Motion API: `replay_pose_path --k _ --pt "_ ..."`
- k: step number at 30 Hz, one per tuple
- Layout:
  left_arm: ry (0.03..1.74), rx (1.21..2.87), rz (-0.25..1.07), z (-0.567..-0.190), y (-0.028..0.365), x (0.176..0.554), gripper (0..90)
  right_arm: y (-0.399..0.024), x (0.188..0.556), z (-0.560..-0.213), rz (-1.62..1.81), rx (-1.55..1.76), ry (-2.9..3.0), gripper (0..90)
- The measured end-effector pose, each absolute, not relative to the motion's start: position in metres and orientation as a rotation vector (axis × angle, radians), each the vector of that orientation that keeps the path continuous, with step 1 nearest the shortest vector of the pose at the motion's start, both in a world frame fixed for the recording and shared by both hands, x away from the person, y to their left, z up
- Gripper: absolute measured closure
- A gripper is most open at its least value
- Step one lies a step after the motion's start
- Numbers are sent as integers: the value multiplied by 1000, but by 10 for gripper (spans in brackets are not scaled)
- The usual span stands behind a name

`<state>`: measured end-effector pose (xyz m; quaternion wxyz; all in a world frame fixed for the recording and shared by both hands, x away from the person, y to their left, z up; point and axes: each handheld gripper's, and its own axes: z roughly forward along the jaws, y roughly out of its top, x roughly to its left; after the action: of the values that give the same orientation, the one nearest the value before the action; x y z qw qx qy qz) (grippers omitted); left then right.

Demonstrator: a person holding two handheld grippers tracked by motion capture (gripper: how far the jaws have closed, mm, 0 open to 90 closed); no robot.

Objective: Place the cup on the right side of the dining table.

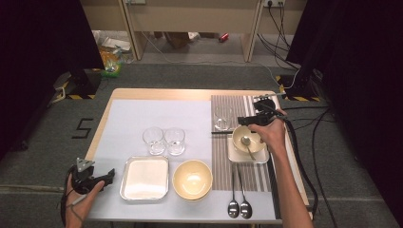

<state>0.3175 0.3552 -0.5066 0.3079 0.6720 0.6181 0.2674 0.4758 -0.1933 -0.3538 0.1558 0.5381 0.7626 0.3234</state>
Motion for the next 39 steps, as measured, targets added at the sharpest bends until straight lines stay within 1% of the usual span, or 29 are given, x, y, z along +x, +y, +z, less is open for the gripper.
replay_pose_path --k 2,4,18,39 --pt "1635 1777 708 -507 355 317 123 -194 471 -354 928 1521 2208 167" --pt "1635 1780 708 -507 355 317 123 -195 466 -355 934 1502 2208 166" --pt "1637 1776 713 -507 355 318 121 -199 448 -363 924 1482 2213 166" --pt "1636 1779 709 -507 355 317 122 -203 405 -366 941 1432 2222 168"
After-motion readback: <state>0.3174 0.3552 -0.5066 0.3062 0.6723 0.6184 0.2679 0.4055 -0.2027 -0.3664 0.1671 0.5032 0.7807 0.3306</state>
